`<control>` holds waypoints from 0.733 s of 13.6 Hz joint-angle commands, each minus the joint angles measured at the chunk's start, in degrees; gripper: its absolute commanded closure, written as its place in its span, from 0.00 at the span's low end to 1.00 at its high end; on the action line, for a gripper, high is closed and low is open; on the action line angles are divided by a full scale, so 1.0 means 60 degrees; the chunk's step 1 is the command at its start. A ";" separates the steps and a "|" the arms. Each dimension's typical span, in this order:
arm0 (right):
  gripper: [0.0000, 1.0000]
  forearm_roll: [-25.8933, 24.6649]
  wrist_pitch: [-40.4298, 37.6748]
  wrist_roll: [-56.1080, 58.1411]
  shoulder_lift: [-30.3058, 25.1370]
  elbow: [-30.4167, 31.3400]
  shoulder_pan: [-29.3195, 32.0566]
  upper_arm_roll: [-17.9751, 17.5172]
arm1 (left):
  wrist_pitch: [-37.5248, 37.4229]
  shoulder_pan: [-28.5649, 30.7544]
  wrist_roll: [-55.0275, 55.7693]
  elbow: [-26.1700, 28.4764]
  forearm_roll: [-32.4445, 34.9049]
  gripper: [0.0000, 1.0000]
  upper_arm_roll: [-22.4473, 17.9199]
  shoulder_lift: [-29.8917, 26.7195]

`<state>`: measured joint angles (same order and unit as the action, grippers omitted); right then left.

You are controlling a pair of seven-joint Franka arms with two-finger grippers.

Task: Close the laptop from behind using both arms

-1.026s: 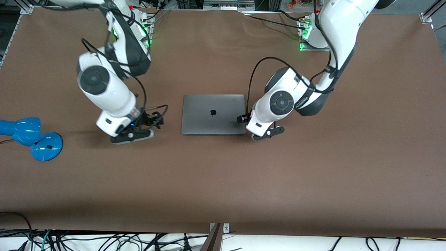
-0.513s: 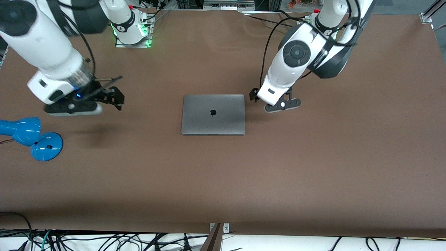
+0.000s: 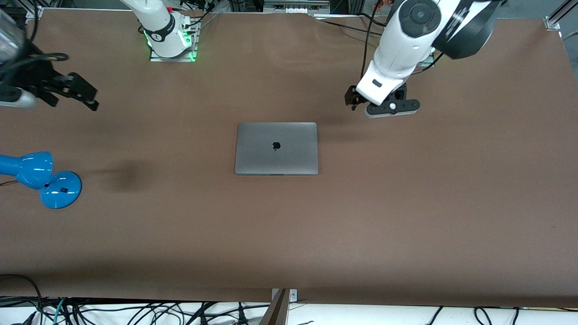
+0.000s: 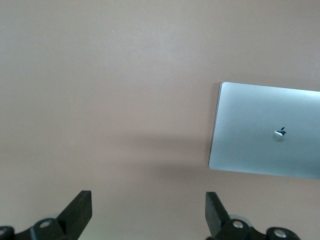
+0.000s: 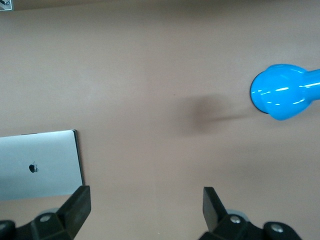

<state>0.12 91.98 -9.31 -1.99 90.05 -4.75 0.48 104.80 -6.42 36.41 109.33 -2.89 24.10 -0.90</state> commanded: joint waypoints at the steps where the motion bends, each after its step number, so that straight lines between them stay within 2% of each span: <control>1: 0.01 0.0288 -0.0270 0.1372 -0.0093 0.0006 0.0468 0.0023 | -0.0560 0.0306 -0.0996 0.0120 -0.0251 0.00 -0.0017 -0.0901; 6: 0.00 0.0596 -0.0549 0.1391 -0.0108 0.0079 0.0952 0.0037 | -0.1469 0.1623 -0.2856 -0.0028 -0.0396 0.00 -0.0091 -0.2001; 10: 0.00 0.0538 -0.0461 0.1347 -0.0049 0.0094 0.1025 0.0038 | -0.2172 0.1860 -0.4775 -0.0042 -0.0441 0.00 -0.1215 -0.2427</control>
<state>2.63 89.31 -1.85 -1.86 90.29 0.38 1.08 93.76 4.00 13.44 109.08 -3.85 19.30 -14.03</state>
